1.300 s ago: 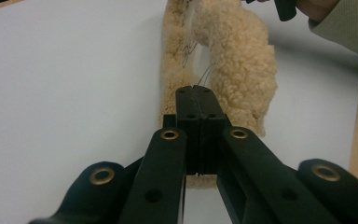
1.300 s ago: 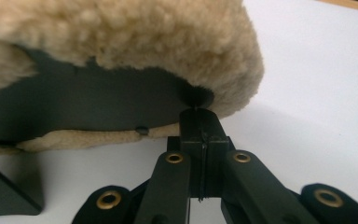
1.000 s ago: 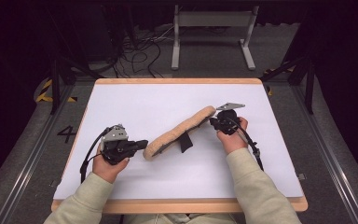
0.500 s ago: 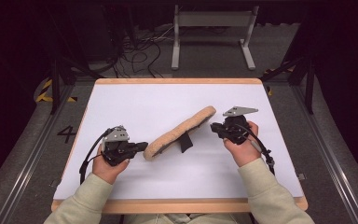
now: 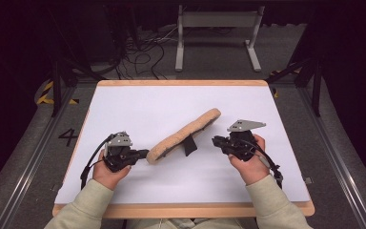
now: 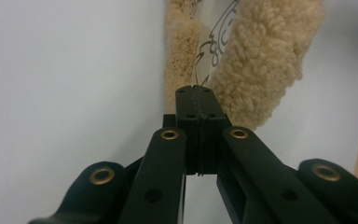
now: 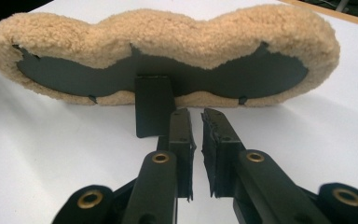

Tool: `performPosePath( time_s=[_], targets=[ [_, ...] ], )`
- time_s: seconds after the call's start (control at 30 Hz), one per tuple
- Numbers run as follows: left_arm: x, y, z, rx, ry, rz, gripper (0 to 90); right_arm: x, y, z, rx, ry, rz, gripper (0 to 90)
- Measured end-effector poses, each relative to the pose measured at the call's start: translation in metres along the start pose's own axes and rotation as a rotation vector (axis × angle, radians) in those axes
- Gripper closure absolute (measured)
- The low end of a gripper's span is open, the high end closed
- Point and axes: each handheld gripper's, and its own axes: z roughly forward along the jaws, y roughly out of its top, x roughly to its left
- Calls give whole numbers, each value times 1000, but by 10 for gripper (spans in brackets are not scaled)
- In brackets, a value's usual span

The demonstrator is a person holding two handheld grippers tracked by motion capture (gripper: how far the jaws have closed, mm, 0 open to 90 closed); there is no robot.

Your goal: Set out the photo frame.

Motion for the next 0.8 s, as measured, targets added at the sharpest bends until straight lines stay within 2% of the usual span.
performPosePath(
  time_s=[0.07, 0.2, 0.67, 0.8],
  targets=[
    [-3, -1, 0, 3, -20, -5, 900, -1, -2, -1, -1, 2, 10, 824],
    [-9, -1, 0, 14, -42, 14, 900, -3, -4, -4, -5, -2, 12, 824],
    [-40, 4, 9, 50, -137, 104, 900, -5, -8, -17, -25, -12, 24, 824],
    [-48, 5, 13, 58, -163, 122, 900, -5, -7, -19, -1, -28, -18, 830]
  ],
)
